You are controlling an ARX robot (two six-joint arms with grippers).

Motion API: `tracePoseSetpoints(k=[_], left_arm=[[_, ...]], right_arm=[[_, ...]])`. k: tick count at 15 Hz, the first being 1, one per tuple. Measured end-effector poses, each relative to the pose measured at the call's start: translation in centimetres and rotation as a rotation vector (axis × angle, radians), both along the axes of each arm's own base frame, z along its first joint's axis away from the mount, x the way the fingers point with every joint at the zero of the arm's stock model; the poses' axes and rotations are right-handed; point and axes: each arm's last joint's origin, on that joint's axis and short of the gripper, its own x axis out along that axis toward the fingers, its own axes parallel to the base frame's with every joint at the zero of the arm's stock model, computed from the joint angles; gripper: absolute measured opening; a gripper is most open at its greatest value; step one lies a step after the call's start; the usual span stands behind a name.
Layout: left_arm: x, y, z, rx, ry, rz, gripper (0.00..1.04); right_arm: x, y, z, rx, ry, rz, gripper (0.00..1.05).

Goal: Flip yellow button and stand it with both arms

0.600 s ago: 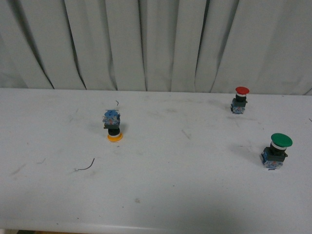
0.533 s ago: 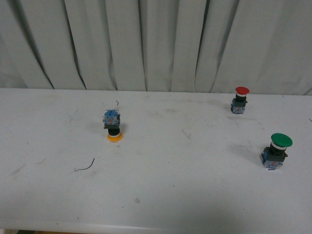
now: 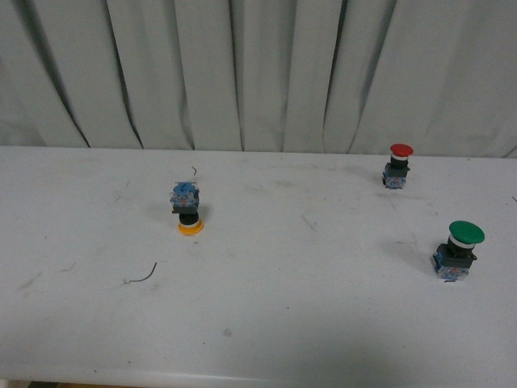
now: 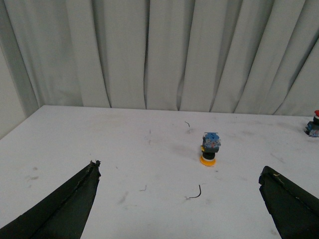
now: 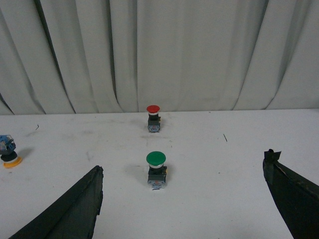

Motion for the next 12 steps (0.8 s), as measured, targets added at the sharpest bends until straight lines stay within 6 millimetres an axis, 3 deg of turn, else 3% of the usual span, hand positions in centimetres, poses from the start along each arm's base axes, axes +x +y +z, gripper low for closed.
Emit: tracePoseSetpoints(k=[6, 7, 8, 12], left_arm=[[0.0, 0.0, 0.0, 0.0, 0.0, 0.0, 0.98], [-0.1, 0.0, -0.1, -0.02, 0.112, -0.027, 0.98], [0.1, -0.1, 0.4, -0.083, 0.371, -0.07, 0.98], [3.6, 0.1, 2.5, -0.112, 0.342, -0.051, 0.98]], right_arm=[[0.0, 0.0, 0.0, 0.0, 0.0, 0.0, 0.98], [0.0, 0.0, 0.0, 0.0, 0.0, 0.0, 0.98], [0.0, 0.0, 0.0, 0.0, 0.0, 0.001, 0.98], [0.0, 0.0, 0.0, 0.0, 0.0, 0.0, 0.98]])
